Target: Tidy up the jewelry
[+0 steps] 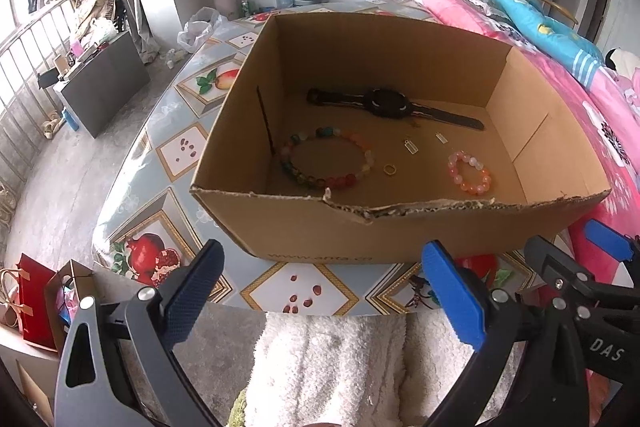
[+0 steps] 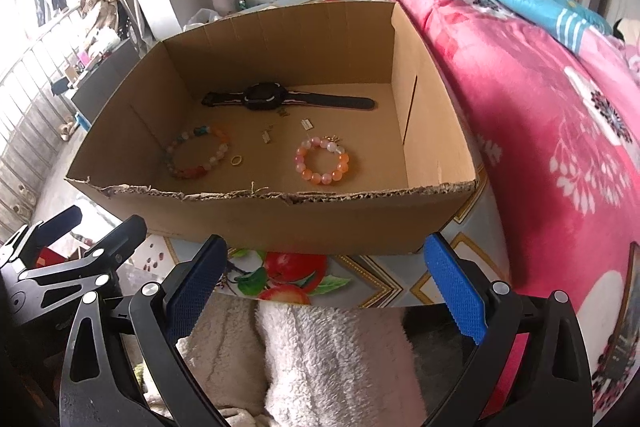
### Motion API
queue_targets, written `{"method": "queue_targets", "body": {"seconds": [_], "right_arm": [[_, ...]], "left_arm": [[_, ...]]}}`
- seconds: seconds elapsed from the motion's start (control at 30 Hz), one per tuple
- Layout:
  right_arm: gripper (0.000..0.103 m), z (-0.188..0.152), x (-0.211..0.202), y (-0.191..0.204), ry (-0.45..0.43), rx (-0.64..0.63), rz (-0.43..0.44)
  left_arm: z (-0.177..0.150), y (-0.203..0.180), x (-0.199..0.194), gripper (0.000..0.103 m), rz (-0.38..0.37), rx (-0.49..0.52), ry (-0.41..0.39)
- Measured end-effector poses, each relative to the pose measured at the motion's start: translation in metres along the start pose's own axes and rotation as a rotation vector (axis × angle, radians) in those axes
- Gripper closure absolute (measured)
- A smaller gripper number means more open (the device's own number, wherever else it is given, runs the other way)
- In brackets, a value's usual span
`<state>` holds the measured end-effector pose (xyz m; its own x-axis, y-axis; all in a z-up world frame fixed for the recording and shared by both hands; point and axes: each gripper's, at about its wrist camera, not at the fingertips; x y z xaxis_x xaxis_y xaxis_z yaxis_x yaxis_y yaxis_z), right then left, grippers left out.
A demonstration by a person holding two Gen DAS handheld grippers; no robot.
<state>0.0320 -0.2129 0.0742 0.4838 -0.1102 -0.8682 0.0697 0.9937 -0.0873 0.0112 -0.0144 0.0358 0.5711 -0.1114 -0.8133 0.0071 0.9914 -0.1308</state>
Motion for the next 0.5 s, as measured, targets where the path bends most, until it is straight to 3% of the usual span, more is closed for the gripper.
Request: {"method": "queue_targets", "body": {"seconds": [0.5], "right_arm": [[0.008,-0.002,0.0028,0.0001,-0.01,0.003,-0.034]], "left_arm": [[-0.0002,0.0027,0.0013,0.006,0.014,0.007,0.015]]}}
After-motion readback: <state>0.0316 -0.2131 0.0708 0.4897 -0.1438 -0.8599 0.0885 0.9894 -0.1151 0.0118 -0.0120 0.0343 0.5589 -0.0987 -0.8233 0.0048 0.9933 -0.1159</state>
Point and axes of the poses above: each gripper's, at about its wrist camera, not at the fingertips, and x roughly the way its jaws point, y to its left, z to its top, and after that the axes turned 11 degrees about -z, right-handed
